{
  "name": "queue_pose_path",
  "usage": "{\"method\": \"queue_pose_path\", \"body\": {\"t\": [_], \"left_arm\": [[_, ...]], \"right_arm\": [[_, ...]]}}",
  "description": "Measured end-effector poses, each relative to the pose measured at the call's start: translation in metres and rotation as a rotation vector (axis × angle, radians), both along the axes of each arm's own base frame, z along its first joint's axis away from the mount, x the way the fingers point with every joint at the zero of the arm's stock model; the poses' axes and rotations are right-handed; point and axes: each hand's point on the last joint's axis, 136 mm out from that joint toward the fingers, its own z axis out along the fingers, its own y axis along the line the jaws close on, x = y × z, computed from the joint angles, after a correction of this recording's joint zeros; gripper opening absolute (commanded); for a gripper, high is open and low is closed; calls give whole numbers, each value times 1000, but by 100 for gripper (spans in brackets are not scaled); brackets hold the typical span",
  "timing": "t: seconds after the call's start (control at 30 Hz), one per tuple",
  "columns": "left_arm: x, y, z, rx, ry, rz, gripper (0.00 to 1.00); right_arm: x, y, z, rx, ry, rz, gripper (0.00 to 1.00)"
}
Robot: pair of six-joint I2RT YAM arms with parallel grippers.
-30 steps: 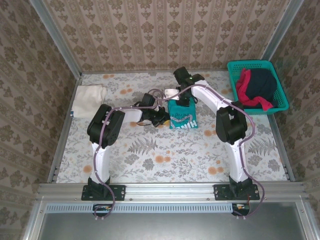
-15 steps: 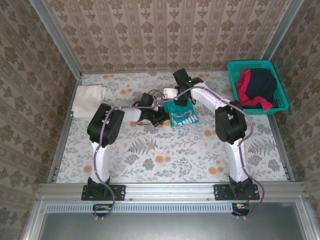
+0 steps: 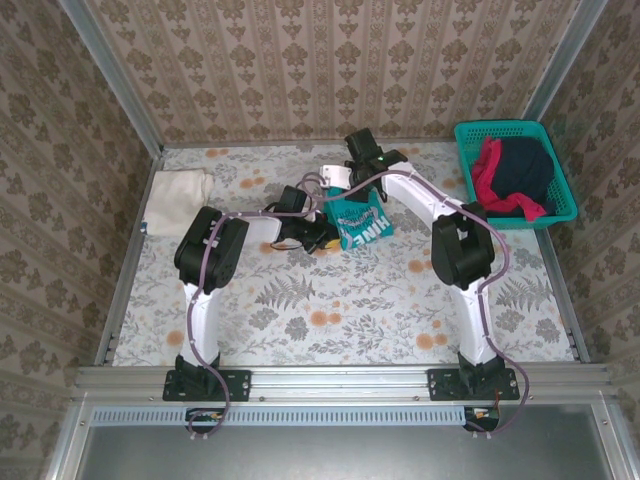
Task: Fold and stack the t-shirts
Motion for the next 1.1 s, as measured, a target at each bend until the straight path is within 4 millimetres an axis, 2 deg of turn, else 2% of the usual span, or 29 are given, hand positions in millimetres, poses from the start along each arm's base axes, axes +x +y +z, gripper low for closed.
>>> {"method": "queue_pose_path", "body": {"t": [0.1, 0.23, 0.37, 0.4, 0.47, 0.5, 0.53, 0.6, 0.7, 0.8, 0.97, 1.1], "left_arm": [[0, 1, 0, -12, -4, -2, 0], [0, 1, 1, -21, -7, -4, 0], [0, 1, 0, -23, -9, -3, 0], [0, 1, 0, -24, -11, -4, 0], [0, 1, 0, -24, -11, -4, 0], [0, 1, 0, -25, -13, -4, 0], [0, 1, 0, -26, -14, -3, 0], [0, 1, 0, -27, -18, -3, 0], [0, 2, 1, -28, -26, 0, 0], [0, 4, 1, -21, -33, 8, 5], [-1, 14, 7, 9, -51, 47, 28], [-1, 31, 15, 57, -62, 98, 46]], "right_arm": [[5, 7, -9, 17, 6, 10, 1], [3, 18, -25, 57, 55, 44, 11], [-6, 27, -32, 111, 116, 70, 23], [-8, 29, -31, 122, 126, 72, 28], [-10, 33, -30, 151, 140, 73, 62], [-10, 33, -30, 163, 142, 71, 73], [-10, 32, -30, 177, 141, 66, 81], [-13, 31, -30, 202, 143, 55, 90], [-15, 22, -21, 252, 123, 13, 94], [-14, 8, -2, 315, 72, -43, 97], [-15, -15, 35, 481, -24, -176, 96], [-5, -32, 43, 605, -20, -389, 87]]}}
